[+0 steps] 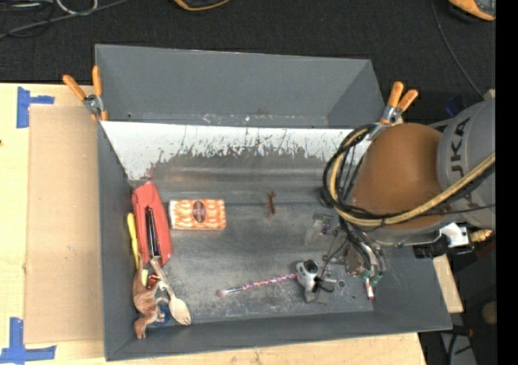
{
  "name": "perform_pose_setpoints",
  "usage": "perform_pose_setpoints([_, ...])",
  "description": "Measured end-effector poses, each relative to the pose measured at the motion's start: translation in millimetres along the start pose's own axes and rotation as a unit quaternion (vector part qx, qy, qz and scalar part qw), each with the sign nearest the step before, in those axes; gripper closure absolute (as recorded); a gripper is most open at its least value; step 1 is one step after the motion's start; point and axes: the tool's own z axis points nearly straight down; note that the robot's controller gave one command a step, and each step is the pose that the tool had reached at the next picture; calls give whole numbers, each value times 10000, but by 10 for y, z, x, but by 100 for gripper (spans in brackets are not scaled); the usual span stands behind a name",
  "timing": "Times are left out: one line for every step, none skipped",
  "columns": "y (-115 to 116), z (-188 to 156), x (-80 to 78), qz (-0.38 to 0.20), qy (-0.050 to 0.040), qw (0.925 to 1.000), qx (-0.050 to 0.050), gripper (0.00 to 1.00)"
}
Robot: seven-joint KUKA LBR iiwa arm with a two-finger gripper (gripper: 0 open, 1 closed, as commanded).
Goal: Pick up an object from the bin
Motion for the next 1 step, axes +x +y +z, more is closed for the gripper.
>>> perform_pose_setpoints([-79,146,14,39,-52,10000,-27,0])
